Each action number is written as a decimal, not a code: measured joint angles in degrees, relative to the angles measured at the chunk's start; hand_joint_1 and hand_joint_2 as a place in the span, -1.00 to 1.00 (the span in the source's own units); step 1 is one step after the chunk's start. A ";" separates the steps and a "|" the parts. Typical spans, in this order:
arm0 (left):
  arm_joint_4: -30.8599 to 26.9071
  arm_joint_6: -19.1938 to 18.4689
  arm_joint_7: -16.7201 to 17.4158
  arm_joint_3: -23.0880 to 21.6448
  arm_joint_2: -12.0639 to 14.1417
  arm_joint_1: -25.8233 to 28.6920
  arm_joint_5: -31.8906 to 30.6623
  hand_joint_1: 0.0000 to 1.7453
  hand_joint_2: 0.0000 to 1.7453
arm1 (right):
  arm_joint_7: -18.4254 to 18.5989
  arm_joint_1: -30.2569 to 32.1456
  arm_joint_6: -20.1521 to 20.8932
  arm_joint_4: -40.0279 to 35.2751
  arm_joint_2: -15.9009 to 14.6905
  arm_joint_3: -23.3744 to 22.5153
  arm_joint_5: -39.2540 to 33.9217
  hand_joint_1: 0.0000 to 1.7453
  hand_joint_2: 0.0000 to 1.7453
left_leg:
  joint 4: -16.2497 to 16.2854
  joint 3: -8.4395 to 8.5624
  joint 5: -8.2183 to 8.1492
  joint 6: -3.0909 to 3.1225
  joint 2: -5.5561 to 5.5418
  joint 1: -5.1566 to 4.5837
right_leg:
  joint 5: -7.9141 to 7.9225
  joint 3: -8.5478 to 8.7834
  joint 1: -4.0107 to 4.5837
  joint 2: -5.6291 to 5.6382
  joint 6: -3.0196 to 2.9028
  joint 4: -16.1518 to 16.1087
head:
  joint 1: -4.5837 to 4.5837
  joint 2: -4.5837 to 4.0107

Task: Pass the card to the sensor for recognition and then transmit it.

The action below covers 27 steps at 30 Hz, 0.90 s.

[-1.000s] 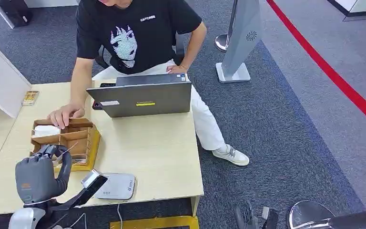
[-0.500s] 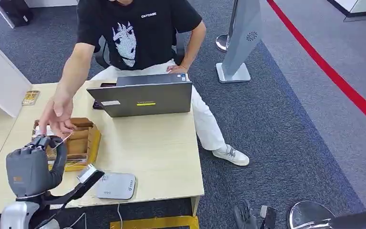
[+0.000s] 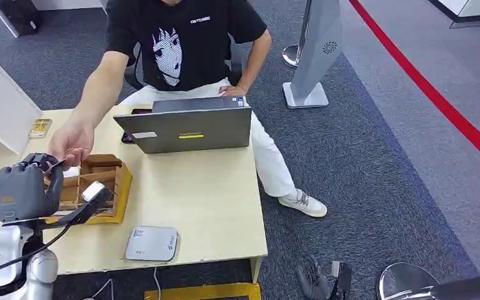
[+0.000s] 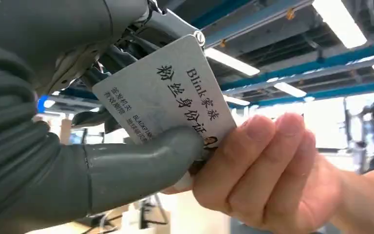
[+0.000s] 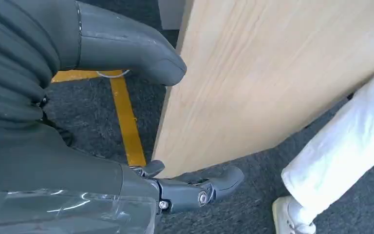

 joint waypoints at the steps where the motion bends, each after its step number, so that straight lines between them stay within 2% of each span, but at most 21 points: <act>1: 0.74 0.00 0.00 0.22 0.15 -0.43 -0.02 1.00 1.00 | 0.02 -0.01 -0.07 0.02 0.00 0.09 0.00 -1.00 1.00 | 0.00 0.00 0.01 -0.01 0.00 0.00 | 0.01 0.00 0.00 0.01 -0.01 0.00 | 0.02 0.00; 7: 3.85 0.04 0.02 0.96 0.92 -2.07 -0.15 1.00 1.00 | 0.02 -0.04 -0.24 0.04 0.02 0.72 0.02 -1.00 1.00 | 0.00 0.00 -0.01 -0.01 0.08 -0.02 | 0.01 -0.01 0.00 0.13 -0.01 0.01 | 0.02 0.00; 19: 6.25 1.01 -0.22 1.38 1.27 -3.27 -0.87 1.00 1.00 | 0.00 -0.14 -0.28 0.13 0.13 0.98 -0.02 -1.00 1.00 | 0.00 -0.06 -0.19 0.01 0.23 -0.04 | -0.06 -0.12 0.00 0.33 0.06 -0.01 | 0.02 0.00; 20: 6.34 1.16 -0.33 1.42 1.27 -3.28 -0.85 0.72 1.00 | 0.00 -0.13 -0.28 0.15 0.13 1.01 -0.04 -1.00 1.00 | 0.00 -0.06 -0.20 0.02 0.24 -0.04 | -0.06 -0.12 0.00 0.34 0.06 -0.01 | 0.02 0.00; 21: 6.34 1.25 -0.50 1.49 1.27 -3.27 -0.79 -1.00 1.00 | 0.00 -0.14 -0.26 0.15 0.15 1.01 -0.11 -1.00 1.00 | 0.00 -0.07 -0.21 0.02 0.25 -0.04 | -0.06 -0.12 0.00 0.35 0.06 -0.01 | 0.02 0.00; 25: 6.09 2.12 -1.60 2.40 1.22 -2.41 2.15 -1.00 1.00 | -0.28 -0.12 -0.11 0.28 0.15 1.01 -0.72 -1.00 1.00 | 0.00 -0.07 -0.22 0.03 0.23 -0.04 | -0.09 -0.13 0.00 0.33 0.05 -0.01 | 0.02 0.00; 27: 5.40 0.14 -2.53 3.30 1.13 -1.43 5.41 -1.00 1.00 | -0.35 -0.03 0.00 0.28 0.15 0.98 -1.29 -1.00 1.00 | 0.00 -0.07 -0.23 0.02 0.19 -0.04 | -0.11 -0.13 0.00 0.30 0.05 -0.01 | 0.02 0.00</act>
